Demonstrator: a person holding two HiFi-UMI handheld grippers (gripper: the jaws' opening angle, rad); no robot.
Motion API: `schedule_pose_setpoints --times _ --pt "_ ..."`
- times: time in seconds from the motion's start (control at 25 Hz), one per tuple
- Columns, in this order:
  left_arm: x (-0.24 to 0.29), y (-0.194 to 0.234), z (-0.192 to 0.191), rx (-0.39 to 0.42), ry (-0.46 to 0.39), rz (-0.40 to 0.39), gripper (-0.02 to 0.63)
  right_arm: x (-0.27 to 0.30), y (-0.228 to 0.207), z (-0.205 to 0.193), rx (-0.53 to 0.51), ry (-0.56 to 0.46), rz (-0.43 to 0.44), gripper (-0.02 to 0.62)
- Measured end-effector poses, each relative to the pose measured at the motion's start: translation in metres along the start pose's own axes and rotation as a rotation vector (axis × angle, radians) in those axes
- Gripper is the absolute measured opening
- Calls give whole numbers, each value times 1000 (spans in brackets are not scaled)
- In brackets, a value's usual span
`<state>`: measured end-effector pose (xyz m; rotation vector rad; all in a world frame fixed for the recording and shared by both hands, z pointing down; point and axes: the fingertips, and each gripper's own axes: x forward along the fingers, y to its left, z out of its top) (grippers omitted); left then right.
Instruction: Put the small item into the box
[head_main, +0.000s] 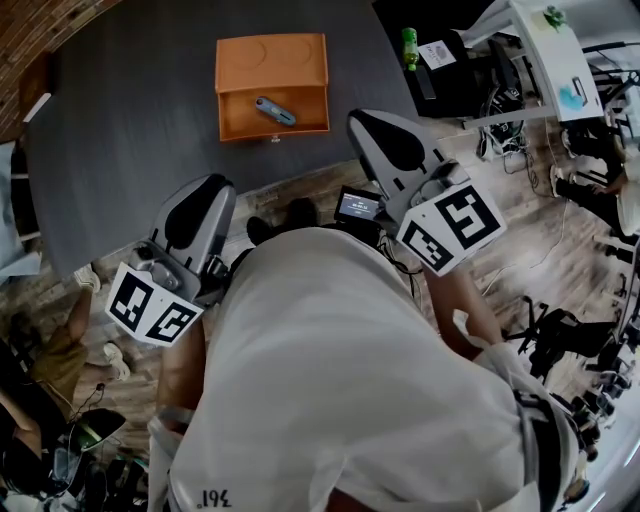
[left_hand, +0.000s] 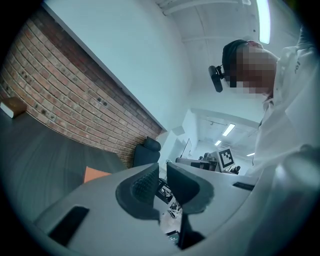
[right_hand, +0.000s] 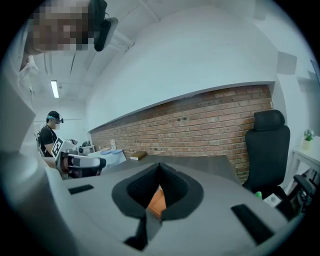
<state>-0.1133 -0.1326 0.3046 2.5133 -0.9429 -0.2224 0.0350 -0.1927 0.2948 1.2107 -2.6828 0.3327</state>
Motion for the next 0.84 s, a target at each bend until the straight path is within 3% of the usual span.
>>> schedule_pose_setpoints --times 0.84 --pt "3 -2 -7 -15 27 -10 55 7 -4 -6 13 38 22 12"
